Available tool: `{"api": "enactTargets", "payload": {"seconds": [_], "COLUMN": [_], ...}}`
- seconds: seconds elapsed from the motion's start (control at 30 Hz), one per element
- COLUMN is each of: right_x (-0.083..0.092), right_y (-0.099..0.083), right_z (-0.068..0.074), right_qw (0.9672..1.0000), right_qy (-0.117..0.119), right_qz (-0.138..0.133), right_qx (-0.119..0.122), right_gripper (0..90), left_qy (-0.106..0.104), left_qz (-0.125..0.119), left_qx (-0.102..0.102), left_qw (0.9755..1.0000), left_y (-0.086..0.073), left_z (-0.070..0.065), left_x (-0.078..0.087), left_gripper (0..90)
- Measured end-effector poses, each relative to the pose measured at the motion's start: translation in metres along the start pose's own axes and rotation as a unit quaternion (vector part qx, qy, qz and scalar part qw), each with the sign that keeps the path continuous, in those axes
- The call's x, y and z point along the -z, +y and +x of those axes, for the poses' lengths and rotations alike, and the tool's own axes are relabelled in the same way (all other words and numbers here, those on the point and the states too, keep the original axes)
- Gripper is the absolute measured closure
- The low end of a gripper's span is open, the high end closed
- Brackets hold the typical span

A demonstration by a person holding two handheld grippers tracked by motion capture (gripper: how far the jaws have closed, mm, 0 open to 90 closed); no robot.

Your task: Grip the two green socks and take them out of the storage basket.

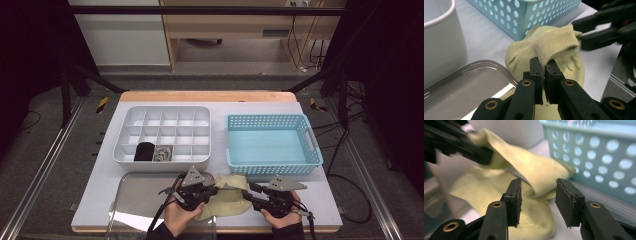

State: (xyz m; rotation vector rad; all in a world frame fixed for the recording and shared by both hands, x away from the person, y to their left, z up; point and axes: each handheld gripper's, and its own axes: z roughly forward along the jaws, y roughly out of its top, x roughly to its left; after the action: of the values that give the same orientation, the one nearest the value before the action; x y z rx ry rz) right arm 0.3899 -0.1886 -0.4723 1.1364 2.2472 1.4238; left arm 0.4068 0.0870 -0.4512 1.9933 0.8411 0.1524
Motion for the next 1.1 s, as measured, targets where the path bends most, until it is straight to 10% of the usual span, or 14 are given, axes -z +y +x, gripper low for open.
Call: {"api": "enactTargets", "payload": {"seconds": [0.2, 0.47, 0.7, 0.9, 1.1], "right_x": [-0.004, 0.028, 0.016, -0.006, -0.001], "right_y": [-0.001, 0.016, 0.019, 0.013, 0.012], "right_z": [-0.002, 0.011, -0.001, -0.013, -0.009], "right_qw": [1.0, 0.9979, 0.997, 0.9973, 0.998], "right_qy": [0.0, 0.058, 0.005, -0.059, -0.062], "right_qz": [-0.002, 0.028, 0.072, 0.043, 0.009], "right_qx": [0.003, -0.003, -0.029, -0.007, 0.006], "right_gripper": [85.5, 85.7, 82.6, 74.6, 66.3], "left_qy": [-0.011, -0.038, -0.038, -0.034, -0.024], "left_qz": [-0.008, -0.004, 0.015, 0.017, 0.004], "left_qx": [0.003, 0.014, 0.025, 0.036, 0.041], "left_qw": [0.9999, 0.9992, 0.9989, 0.9986, 0.9989], "left_y": [0.0, -0.003, -0.006, -0.007, -0.008], "left_z": [-0.002, -0.013, -0.009, -0.004, 0.0], "left_x": [0.009, 0.03, 0.018, 0.009, 0.009], "left_gripper": [84.9, 84.6, 83.9, 83.7, 82.7]}}
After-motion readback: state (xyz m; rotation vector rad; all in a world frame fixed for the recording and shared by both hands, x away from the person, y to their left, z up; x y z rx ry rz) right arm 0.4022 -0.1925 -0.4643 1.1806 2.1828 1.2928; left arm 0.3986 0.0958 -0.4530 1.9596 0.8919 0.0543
